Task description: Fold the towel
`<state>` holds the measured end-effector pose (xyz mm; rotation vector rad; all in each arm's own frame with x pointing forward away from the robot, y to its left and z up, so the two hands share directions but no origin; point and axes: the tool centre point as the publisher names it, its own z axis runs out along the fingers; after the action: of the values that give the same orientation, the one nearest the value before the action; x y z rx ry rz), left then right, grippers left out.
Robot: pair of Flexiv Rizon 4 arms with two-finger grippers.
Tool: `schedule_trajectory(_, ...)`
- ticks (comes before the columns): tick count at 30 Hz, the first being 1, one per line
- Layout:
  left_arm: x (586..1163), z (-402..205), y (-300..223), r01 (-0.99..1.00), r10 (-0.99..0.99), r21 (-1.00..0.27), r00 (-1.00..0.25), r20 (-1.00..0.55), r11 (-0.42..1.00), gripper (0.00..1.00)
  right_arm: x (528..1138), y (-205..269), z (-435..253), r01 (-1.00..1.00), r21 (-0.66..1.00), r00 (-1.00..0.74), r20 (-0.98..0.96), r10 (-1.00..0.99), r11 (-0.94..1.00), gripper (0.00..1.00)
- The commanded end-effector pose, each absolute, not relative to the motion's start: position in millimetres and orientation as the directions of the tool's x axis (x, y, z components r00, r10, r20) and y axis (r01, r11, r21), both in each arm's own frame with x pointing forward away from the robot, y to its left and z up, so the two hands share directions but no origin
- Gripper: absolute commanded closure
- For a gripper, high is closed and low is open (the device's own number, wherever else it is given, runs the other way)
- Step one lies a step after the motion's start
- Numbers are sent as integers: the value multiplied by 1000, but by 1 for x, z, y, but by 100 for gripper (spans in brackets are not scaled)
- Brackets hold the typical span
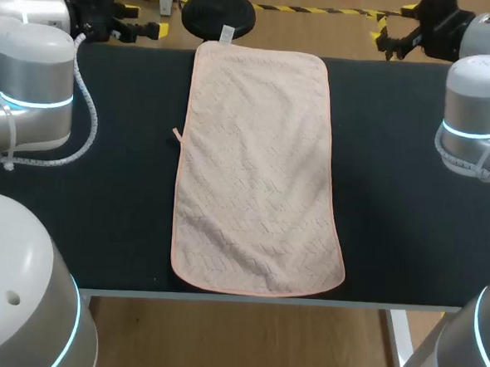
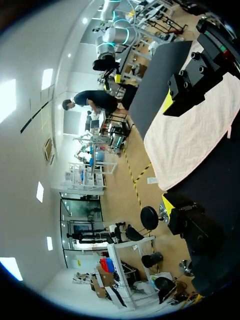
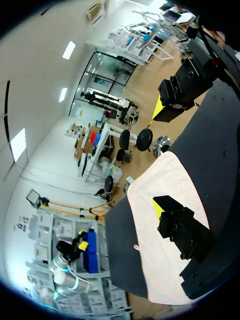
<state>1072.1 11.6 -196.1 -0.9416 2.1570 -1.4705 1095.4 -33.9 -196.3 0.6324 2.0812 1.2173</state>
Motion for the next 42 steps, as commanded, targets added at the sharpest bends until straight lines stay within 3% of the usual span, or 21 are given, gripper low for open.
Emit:
schedule_trajectory(1,1073,-195,9,-309,-534,-784,-845,-34,538,0,1089,-26,-195,23,713,-809,-399,432,701,0)
schedule_trajectory(7,1053,-207,3,-156,-290,-667,-952,-94,729,0,1067,-18,-205,-128,548,-916,-385,113,827,0)
schedule_trajectory(28,1048,-209,4,-119,-243,-683,-966,-88,721,0,1067,-18,-205,-128,548,-916,-385,113,827,0)
schedule_trajectory(42,1025,-246,-38,-17,-63,-464,-994,-84,886,0,1026,17,-237,-87,341,-947,-321,29,936,0)
